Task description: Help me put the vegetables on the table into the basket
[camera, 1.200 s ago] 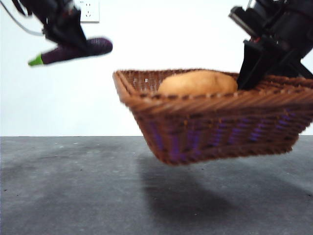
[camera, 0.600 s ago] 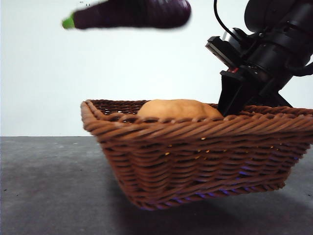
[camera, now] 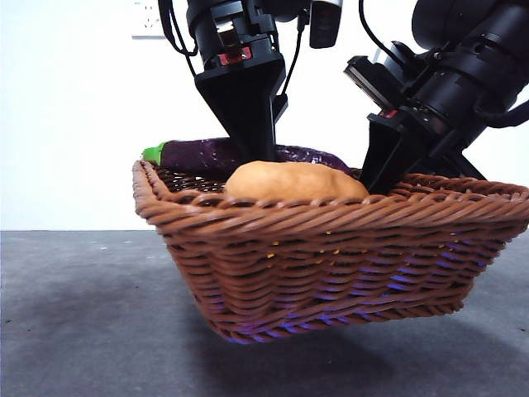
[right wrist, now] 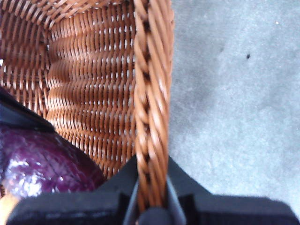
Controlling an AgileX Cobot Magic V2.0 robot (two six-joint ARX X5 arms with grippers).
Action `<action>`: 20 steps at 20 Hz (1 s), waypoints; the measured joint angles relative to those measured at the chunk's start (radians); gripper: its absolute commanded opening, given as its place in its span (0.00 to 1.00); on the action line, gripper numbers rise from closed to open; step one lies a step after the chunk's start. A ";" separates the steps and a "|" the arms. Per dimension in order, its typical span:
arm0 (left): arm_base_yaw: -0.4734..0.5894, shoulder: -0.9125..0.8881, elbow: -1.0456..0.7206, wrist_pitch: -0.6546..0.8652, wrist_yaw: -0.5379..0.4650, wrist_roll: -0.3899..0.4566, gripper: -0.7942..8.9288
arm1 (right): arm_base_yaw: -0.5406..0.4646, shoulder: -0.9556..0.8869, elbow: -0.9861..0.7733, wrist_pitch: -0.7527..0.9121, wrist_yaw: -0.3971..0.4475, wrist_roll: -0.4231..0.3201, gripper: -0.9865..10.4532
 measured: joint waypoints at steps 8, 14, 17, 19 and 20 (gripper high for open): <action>0.037 -0.022 0.000 0.035 0.007 -0.114 0.53 | 0.000 0.000 0.000 0.004 -0.001 0.000 0.08; 0.180 -0.407 0.000 0.035 0.007 -0.319 0.52 | 0.000 0.000 0.000 0.064 0.013 0.039 0.08; 0.273 -0.652 0.000 0.035 0.007 -0.468 0.07 | 0.000 0.000 0.029 0.082 0.015 0.090 0.08; 0.306 -0.768 0.000 0.034 0.007 -0.494 0.07 | 0.000 0.000 0.110 0.027 0.019 0.097 0.08; 0.311 -0.812 0.000 0.025 0.007 -0.503 0.07 | 0.000 0.000 0.161 -0.019 0.037 0.092 0.08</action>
